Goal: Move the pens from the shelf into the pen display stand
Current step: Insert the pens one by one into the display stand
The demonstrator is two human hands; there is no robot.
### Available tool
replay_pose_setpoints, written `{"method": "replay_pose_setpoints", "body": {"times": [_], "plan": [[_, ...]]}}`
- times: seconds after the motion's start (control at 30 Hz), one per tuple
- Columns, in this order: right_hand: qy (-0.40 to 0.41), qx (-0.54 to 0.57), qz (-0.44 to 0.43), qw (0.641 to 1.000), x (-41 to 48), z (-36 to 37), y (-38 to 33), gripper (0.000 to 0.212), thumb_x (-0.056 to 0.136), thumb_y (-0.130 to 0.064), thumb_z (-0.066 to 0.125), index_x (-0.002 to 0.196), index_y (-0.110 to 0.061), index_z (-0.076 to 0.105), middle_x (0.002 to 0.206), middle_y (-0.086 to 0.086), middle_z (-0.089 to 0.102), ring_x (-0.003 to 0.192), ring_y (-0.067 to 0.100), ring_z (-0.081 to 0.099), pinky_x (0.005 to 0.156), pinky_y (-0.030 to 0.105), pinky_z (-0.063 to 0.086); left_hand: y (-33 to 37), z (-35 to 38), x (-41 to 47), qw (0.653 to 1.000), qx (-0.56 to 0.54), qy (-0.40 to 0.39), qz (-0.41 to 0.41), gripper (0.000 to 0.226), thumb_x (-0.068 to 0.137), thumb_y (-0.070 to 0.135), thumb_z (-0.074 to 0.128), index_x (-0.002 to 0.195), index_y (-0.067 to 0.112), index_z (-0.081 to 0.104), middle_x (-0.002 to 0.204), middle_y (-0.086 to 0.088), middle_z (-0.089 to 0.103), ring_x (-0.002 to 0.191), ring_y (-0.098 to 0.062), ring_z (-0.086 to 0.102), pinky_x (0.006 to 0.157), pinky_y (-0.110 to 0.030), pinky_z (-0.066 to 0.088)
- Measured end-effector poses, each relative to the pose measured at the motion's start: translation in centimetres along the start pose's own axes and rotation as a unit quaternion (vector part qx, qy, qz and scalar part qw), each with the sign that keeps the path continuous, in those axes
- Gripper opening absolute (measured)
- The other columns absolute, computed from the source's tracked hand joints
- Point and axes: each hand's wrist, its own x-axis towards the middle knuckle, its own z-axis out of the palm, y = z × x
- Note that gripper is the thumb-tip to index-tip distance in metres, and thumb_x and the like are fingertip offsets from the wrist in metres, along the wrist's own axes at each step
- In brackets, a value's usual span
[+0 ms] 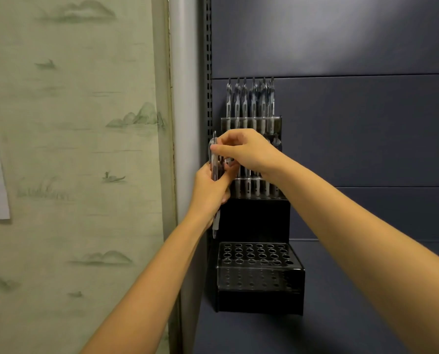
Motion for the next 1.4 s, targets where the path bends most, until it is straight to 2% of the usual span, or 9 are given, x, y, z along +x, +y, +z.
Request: {"method": "replay_pose_setpoints", "body": {"times": [0.2, 0.3, 0.37, 0.47, 0.63, 1.03, 1.13, 1.27, 1.4], "plan": [[0.112, 0.082, -0.028, 0.99, 0.5, -2.7, -1.6, 0.014, 0.096, -0.021, 0.053, 0.105, -0.011, 0.055, 0.083, -0.003, 0.063, 0.069, 0.006, 0.059, 0.068, 0.019, 0.053, -0.6, -0.4, 0.1, 1.0, -0.011, -0.001, -0.01, 0.021, 0.093, 0.008, 0.057, 0.076, 0.01, 0.044, 0.052, 0.002, 0.037, 0.032, -0.004, 0.026, 0.033, -0.015, 0.023], [0.181, 0.094, -0.035, 0.978, 0.9, -4.2, -1.9, 0.011, 0.096, -0.021, 0.053, 0.102, -0.013, 0.055, 0.086, -0.002, 0.064, 0.067, 0.006, 0.06, 0.064, 0.018, 0.052, -0.6, -0.7, 0.4, 1.0, -0.019, -0.008, -0.013, 0.021, 0.094, 0.007, 0.055, 0.076, 0.009, 0.043, 0.051, 0.005, 0.038, 0.033, -0.003, 0.024, 0.033, -0.013, 0.022], [0.213, 0.07, -0.039, 0.974, 1.2, -5.0, -1.6, 0.006, 0.096, -0.023, 0.053, 0.097, -0.017, 0.054, 0.088, 0.0, 0.065, 0.065, 0.004, 0.06, 0.065, 0.02, 0.052, -0.6, -0.8, 0.5, 1.0, -0.016, -0.018, -0.012, 0.019, 0.094, 0.008, 0.055, 0.078, 0.008, 0.044, 0.048, 0.009, 0.04, 0.034, -0.003, 0.024, 0.033, -0.013, 0.022], [0.242, -0.014, -0.037, 0.97, 1.3, -5.7, -0.6, 0.008, 0.095, -0.027, 0.054, 0.098, -0.02, 0.053, 0.084, -0.007, 0.063, 0.066, 0.003, 0.061, 0.077, 0.031, 0.056, -0.5, -0.9, 0.7, 1.0, -0.018, -0.019, -0.009, 0.019, 0.094, 0.009, 0.055, 0.079, 0.009, 0.043, 0.05, 0.011, 0.042, 0.035, -0.003, 0.024, 0.034, -0.014, 0.022], [0.239, -0.096, -0.024, 0.966, 0.9, -5.8, 1.1, 0.009, 0.096, -0.031, 0.054, 0.1, -0.023, 0.052, 0.093, -0.004, 0.066, 0.076, 0.011, 0.065, 0.086, 0.043, 0.054, -0.4, -1.2, 1.0, 1.0, -0.025, -0.01, -0.012, 0.026, 0.094, 0.009, 0.056, 0.072, 0.013, 0.042, 0.056, 0.004, 0.037, 0.036, -0.003, 0.022, 0.034, -0.014, 0.021], [0.229, -0.158, 0.005, 0.96, 0.9, -5.6, 2.2, 0.02, 0.094, -0.039, 0.053, 0.107, -0.024, 0.055, 0.096, -0.001, 0.069, 0.093, 0.02, 0.065, 0.087, 0.041, 0.051, 0.1, -1.4, 1.3, 1.0, -0.027, -0.006, -0.011, 0.026, 0.094, 0.009, 0.056, 0.072, 0.014, 0.042, 0.053, 0.005, 0.033, 0.036, -0.003, 0.023, 0.034, -0.013, 0.022], [0.225, -0.156, 0.014, 0.962, 1.0, -5.7, 2.4, 0.016, 0.094, -0.039, 0.054, 0.102, -0.026, 0.054, 0.096, -0.003, 0.069, 0.093, 0.02, 0.066, 0.089, 0.042, 0.051, 0.0, -1.4, 1.3, 1.0, -0.026, -0.003, -0.012, 0.026, 0.094, 0.009, 0.056, 0.072, 0.014, 0.042, 0.053, 0.005, 0.033, 0.037, -0.004, 0.023, 0.034, -0.013, 0.022], [0.177, -0.168, 0.044, 0.969, 0.7, -5.0, 3.4, 0.013, 0.093, -0.036, 0.057, 0.098, -0.024, 0.055, 0.083, -0.005, 0.067, 0.089, 0.015, 0.068, 0.083, 0.032, 0.051, 0.1, -1.3, 1.2, 1.0, -0.026, -0.005, -0.016, 0.024, 0.094, 0.01, 0.056, 0.073, 0.014, 0.043, 0.055, 0.004, 0.034, 0.037, -0.004, 0.024, 0.035, -0.014, 0.022], [0.17, -0.153, 0.049, 0.972, 0.6, -4.1, 4.4, 0.014, 0.093, -0.033, 0.059, 0.097, -0.021, 0.057, 0.083, -0.003, 0.068, 0.081, 0.014, 0.069, 0.09, 0.039, 0.053, 0.1, -1.2, 1.2, 1.0, -0.021, -0.007, -0.015, 0.025, 0.093, 0.01, 0.056, 0.073, 0.014, 0.042, 0.055, 0.003, 0.035, 0.036, -0.004, 0.024, 0.035, -0.014, 0.022]]}}
